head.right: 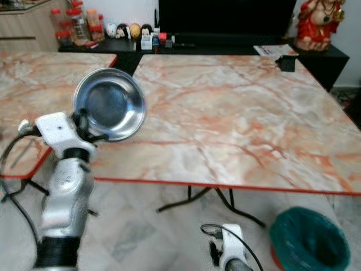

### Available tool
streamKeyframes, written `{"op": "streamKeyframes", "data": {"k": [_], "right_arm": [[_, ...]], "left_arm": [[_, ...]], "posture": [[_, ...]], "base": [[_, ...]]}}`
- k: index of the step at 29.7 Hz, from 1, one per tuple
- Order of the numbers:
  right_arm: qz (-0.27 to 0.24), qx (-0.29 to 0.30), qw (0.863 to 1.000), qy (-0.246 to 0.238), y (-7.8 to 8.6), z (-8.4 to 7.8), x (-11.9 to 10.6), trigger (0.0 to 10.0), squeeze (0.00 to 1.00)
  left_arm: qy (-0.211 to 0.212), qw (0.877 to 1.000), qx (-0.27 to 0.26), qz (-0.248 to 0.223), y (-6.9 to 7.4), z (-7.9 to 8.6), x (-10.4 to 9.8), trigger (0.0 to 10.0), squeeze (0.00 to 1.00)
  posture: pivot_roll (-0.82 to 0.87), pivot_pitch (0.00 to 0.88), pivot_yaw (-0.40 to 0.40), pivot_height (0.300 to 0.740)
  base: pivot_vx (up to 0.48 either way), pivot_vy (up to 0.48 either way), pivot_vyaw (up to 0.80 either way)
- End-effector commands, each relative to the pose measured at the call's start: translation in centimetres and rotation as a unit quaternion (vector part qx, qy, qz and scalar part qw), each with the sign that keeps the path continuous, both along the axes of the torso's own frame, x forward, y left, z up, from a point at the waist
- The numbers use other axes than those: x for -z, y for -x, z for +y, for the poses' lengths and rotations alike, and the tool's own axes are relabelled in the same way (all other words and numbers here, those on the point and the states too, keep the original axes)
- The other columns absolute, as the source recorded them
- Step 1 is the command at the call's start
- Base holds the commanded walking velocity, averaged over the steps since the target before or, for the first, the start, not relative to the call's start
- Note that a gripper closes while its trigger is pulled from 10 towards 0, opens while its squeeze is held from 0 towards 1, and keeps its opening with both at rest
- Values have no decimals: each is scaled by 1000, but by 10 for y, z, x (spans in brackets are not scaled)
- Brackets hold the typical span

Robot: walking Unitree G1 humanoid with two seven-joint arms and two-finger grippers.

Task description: Setting the table

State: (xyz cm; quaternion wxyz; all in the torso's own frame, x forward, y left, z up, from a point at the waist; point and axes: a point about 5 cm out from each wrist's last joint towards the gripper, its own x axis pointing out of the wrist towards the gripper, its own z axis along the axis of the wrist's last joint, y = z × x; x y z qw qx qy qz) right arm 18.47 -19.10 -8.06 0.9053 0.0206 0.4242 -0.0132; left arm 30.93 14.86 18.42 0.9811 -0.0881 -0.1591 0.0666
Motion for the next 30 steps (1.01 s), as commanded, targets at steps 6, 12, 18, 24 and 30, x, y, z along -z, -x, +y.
{"op": "streamKeyframes", "data": {"k": [6, 12, 18, 24, 30], "right_arm": [[-1, -5, 1000, -5, -1, 5, 0, 10000, 0], [-3, -5, 1000, -6, -1, 5, 0, 10000, 0], [-9, -12, 1000, 0, -5, 1, -2, 10000, 0], [-6, -14, 1000, 5, -4, -2, -2, 10000, 0], [-6, -10, 1000, 3, -3, -2, -2, 10000, 0]], "left_arm": [[-1, 1000, -8, -6, 2, 7, -3, 10000, 0], [-2, 1000, -5, -6, 1, 6, -4, 10000, 0], [-3, 1000, 1, -4, 3, 6, -2, 10000, 0], [18, 999, 31, 12, 4, 3, 4, 10000, 0], [41, 996, 56, 60, 14, 9, 30, 10000, 0]], "posture": [[37, 0, -16, 727], [36, 0, -16, 727], [35, 0, -16, 727], [34, 0, -19, 727], [37, 0, -19, 727]], "base": [[0, -404, 0], [0, -401, 0], [0, -352, 0], [0, -88, 0], [0, 0, 0]]}}
